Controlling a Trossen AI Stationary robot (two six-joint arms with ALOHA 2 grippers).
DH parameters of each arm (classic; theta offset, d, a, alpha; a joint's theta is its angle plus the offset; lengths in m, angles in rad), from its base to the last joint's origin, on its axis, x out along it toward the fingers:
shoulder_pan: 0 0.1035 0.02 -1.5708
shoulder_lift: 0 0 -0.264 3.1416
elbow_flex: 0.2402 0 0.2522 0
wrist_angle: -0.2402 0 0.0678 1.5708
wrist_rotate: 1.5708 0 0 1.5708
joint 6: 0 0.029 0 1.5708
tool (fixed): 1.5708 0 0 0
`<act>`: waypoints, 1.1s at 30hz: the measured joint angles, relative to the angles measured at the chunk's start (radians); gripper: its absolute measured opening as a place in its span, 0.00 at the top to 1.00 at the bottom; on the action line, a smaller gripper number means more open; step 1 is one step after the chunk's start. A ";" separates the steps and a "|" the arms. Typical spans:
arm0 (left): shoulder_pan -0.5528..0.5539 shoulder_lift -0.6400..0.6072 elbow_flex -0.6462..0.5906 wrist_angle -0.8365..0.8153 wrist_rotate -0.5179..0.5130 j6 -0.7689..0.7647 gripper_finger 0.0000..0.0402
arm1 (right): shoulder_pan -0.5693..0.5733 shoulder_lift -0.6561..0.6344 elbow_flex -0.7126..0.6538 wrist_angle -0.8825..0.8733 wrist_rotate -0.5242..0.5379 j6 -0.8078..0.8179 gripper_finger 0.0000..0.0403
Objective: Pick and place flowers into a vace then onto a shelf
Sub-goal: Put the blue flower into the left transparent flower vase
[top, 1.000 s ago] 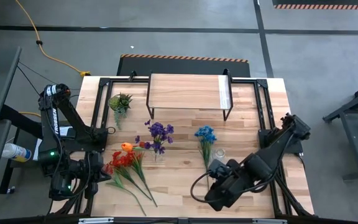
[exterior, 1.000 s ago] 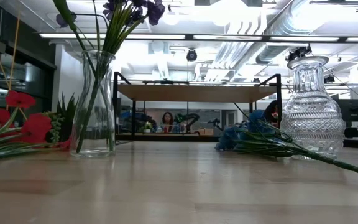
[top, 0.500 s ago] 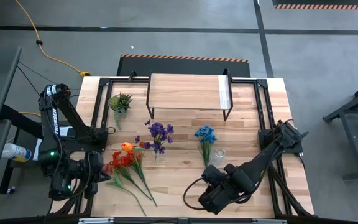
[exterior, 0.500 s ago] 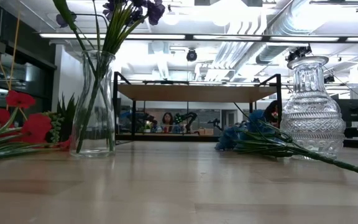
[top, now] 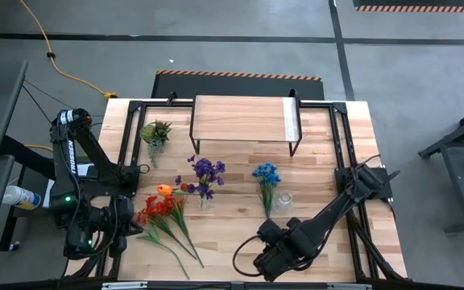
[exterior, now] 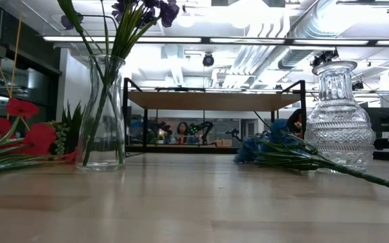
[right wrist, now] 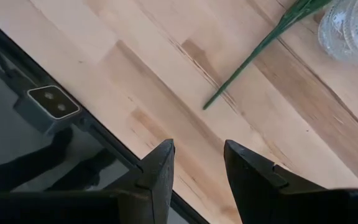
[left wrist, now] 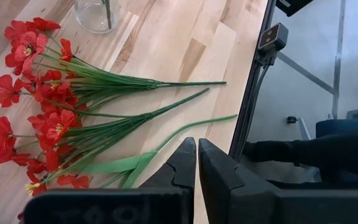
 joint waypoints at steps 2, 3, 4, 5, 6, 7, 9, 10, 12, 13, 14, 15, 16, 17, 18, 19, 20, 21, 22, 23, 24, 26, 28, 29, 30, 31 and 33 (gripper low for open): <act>0.000 0.000 0.000 0.000 0.000 0.000 0.86 | 0.000 0.008 0.000 0.000 0.001 -0.001 0.67; 0.000 0.000 0.000 0.000 0.000 0.000 0.86 | -0.002 0.011 0.000 0.001 0.002 -0.003 0.67; 0.000 0.000 0.000 0.000 0.000 0.000 0.86 | -0.003 0.013 0.000 0.002 0.002 -0.003 0.67; 0.000 0.000 0.000 0.000 0.000 0.000 0.86 | -0.005 0.016 0.000 0.002 0.001 -0.004 0.67; 0.000 0.000 0.000 0.000 0.000 0.000 0.86 | -0.005 0.018 0.000 0.003 0.001 -0.003 0.67; 0.000 0.000 0.000 0.000 0.000 0.000 0.86 | -0.007 0.019 0.000 0.003 0.001 -0.003 0.67; 0.000 0.000 0.000 0.000 0.000 0.000 0.86 | -0.010 0.020 0.000 0.003 0.004 -0.002 0.67; 0.000 0.000 0.000 0.000 0.000 0.000 0.86 | -0.012 0.020 0.000 0.001 0.004 -0.001 0.67; 0.000 0.000 0.000 0.000 0.000 0.000 0.86 | -0.018 0.020 0.000 -0.006 0.004 0.000 0.67; 0.000 0.000 0.000 0.000 0.000 0.000 0.86 | -0.022 0.020 0.000 -0.010 0.005 0.002 0.67; 0.000 0.000 0.000 0.000 0.000 0.000 0.86 | -0.027 0.020 0.000 -0.016 0.007 0.007 0.67; 0.000 0.000 0.000 0.000 0.000 0.000 0.86 | -0.032 0.020 0.000 -0.020 0.013 0.012 0.67; 0.000 0.000 0.000 0.000 0.000 0.000 0.86 | -0.037 0.020 0.000 -0.020 0.023 0.016 0.67; 0.000 0.000 0.000 0.000 0.000 0.000 0.86 | -0.043 0.022 0.000 -0.018 0.029 0.017 0.67; 0.000 0.000 0.000 0.000 0.000 0.000 0.86 | -0.047 0.023 0.000 -0.015 0.031 0.017 0.67; 0.000 0.000 0.000 0.000 0.000 0.000 0.86 | -0.053 0.025 -0.001 -0.014 0.031 0.018 0.67; 0.000 0.000 0.000 0.000 0.000 0.000 0.86 | -0.060 0.030 -0.001 -0.012 0.028 0.018 0.67; 0.000 0.000 0.000 0.000 0.000 0.000 0.86 | -0.066 0.035 -0.001 -0.009 0.025 0.018 0.67; 0.000 0.000 0.000 0.000 0.000 0.000 0.86 | -0.069 0.041 -0.001 -0.005 0.016 0.016 0.67; 0.000 0.000 0.000 0.000 0.002 0.000 0.86 | -0.073 0.052 -0.001 0.000 0.004 0.012 0.67; 0.000 0.000 0.000 0.000 0.004 0.000 0.86 | -0.078 0.062 -0.001 0.012 -0.009 0.003 0.67; 0.000 0.000 0.000 -0.001 0.005 0.000 0.86 | -0.083 0.088 -0.002 0.030 -0.035 -0.008 0.67; 0.000 0.000 0.000 0.000 0.005 0.000 0.86 | -0.086 0.114 -0.002 0.034 -0.070 -0.015 0.67; 0.000 0.000 0.000 0.000 0.006 0.000 0.86 | -0.086 0.128 -0.002 0.029 -0.084 -0.019 0.67; 0.000 0.000 0.000 0.000 0.007 0.000 0.86 | -0.086 0.141 -0.002 0.022 -0.094 -0.022 0.67; 0.000 0.000 0.000 0.000 0.008 0.000 0.86 | -0.086 0.154 -0.002 0.015 -0.100 -0.023 0.67; 0.000 0.000 0.000 0.000 0.016 0.000 0.86 | -0.086 0.177 -0.002 0.007 -0.103 -0.026 0.67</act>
